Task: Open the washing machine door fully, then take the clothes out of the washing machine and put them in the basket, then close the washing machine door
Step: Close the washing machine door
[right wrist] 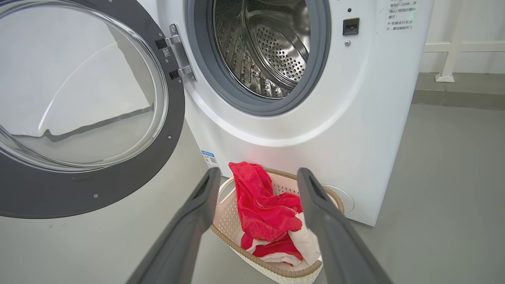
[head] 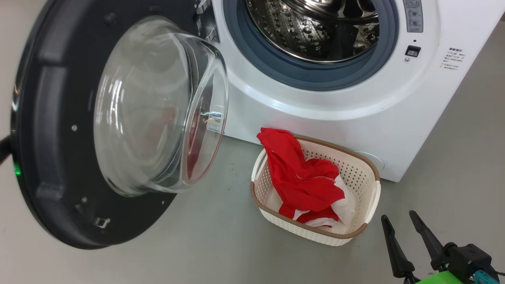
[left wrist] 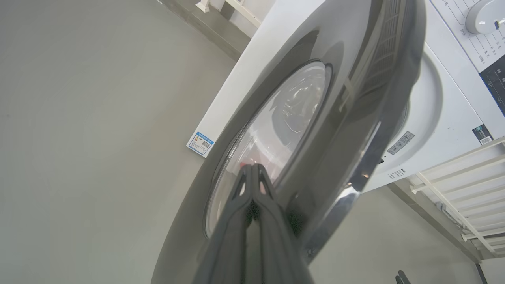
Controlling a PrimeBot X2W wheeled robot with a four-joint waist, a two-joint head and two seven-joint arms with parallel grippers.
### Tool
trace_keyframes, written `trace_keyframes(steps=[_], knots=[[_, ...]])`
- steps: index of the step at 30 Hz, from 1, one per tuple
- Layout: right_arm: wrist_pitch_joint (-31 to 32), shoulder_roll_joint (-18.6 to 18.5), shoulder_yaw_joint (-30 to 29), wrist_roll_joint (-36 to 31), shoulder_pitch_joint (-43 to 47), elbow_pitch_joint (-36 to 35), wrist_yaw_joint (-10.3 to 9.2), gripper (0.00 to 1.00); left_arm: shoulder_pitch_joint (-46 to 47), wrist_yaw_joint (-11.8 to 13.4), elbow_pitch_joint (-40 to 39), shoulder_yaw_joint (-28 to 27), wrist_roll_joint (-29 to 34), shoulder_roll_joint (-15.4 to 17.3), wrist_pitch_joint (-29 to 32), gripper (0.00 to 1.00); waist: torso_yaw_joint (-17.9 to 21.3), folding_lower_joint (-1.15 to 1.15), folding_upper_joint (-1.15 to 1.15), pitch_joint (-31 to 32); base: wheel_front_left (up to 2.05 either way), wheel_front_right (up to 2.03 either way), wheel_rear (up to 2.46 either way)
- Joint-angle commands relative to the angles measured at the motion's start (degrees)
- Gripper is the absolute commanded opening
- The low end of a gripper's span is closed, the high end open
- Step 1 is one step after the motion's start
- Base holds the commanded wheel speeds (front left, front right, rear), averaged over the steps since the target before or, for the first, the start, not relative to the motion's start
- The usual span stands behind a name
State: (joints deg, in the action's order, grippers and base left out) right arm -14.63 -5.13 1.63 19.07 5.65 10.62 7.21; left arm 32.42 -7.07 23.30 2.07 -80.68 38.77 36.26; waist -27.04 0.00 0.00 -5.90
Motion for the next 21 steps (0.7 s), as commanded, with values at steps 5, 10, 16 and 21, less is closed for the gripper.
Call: trace_keyframes(steps=[5,10,16,21], knots=[[-0.4,-0.2,0.5,-0.9,-0.2,-1.5,0.28,1.00,-1.1,-0.4,-6.9,0.9,-2.4,4.0,0.0,0.00,1.1,0.00,0.00,1.3,0.00,0.00,0.00],[-0.4,-0.1,0.1,-1.4,0.1,-1.7,0.28,1.00,-1.5,-0.4,-10.0,3.4,-3.0,4.2,-0.1,0.00,1.9,0.00,0.00,1.6,0.00,0.00,0.00],[-0.4,-0.3,0.1,-3.4,0.1,-1.7,0.28,1.00,-1.0,-0.4,-13.4,6.8,-3.7,4.1,-0.9,0.00,3.8,0.00,0.00,2.0,0.00,0.00,0.00],[-0.4,-0.2,0.3,-5.1,0.0,-1.9,0.28,1.00,-0.5,-0.4,-15.6,9.8,-3.8,3.9,-1.9,0.00,5.6,0.00,0.00,2.0,0.00,0.00,0.00]])
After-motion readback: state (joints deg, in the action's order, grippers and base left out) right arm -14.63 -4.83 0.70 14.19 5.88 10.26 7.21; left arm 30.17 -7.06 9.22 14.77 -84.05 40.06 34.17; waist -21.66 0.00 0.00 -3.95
